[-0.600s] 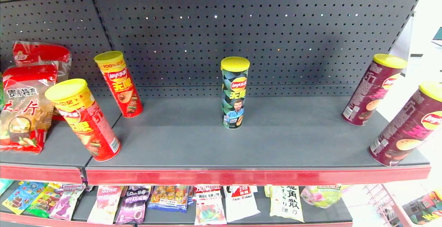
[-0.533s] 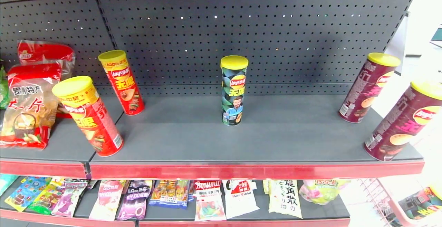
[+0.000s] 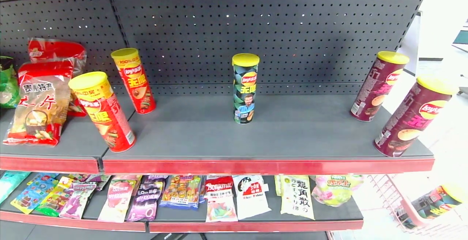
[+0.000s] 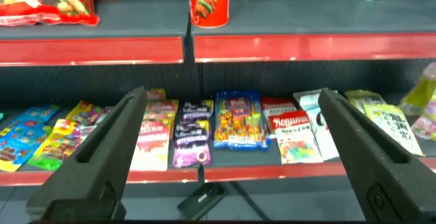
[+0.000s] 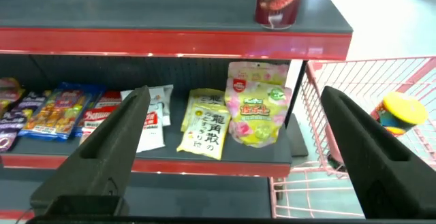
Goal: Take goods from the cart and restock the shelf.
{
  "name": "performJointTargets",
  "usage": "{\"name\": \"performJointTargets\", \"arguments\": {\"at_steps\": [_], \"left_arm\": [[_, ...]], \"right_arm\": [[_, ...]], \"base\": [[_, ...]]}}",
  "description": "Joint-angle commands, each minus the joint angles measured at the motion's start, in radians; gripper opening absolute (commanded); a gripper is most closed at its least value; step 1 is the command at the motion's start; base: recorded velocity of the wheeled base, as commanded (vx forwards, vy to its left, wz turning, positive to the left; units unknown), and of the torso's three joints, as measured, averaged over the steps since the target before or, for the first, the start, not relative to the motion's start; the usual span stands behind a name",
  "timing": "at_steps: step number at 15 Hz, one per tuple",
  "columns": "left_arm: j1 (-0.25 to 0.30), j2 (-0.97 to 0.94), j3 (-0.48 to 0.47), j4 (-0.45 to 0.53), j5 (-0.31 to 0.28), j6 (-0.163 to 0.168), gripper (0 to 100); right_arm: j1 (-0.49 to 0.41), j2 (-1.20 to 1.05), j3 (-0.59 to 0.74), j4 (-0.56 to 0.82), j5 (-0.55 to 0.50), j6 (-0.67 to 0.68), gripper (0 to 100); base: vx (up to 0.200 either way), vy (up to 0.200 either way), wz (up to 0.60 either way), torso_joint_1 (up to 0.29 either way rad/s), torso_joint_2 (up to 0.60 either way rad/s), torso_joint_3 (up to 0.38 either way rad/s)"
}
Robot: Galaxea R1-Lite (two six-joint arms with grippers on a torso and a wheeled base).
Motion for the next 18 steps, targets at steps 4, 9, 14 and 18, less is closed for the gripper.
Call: {"name": "performJointTargets", "arguments": {"at_steps": [4, 9, 14, 18], "left_arm": [[0.001, 0.0, 0.0, -0.001, 0.0, 0.001, 100], [0.001, 0.001, 0.0, -0.001, 0.0, 0.001, 100], [0.001, 0.0, 0.0, -0.002, 0.0, -0.001, 100], [0.001, 0.001, 0.0, -0.001, 0.0, -0.002, 100]], "right_arm": [[0.002, 0.0, 0.0, 0.0, 0.0, 0.0, 100], [0.002, 0.0, 0.0, 0.0, -0.001, 0.0, 100], [0.002, 0.0, 0.0, 0.0, 0.0, 0.0, 100], [0.002, 0.0, 0.0, 0.0, 0.0, 0.0, 100]], "base": [[0.0, -0.2, 0.0, 0.011, 0.0, 0.002], [0.0, -0.2, 0.0, 0.004, 0.0, 0.003], [0.0, -0.2, 0.0, 0.0, 0.0, 0.003], [0.0, -0.1, 0.0, 0.001, 0.0, 0.001]]}}
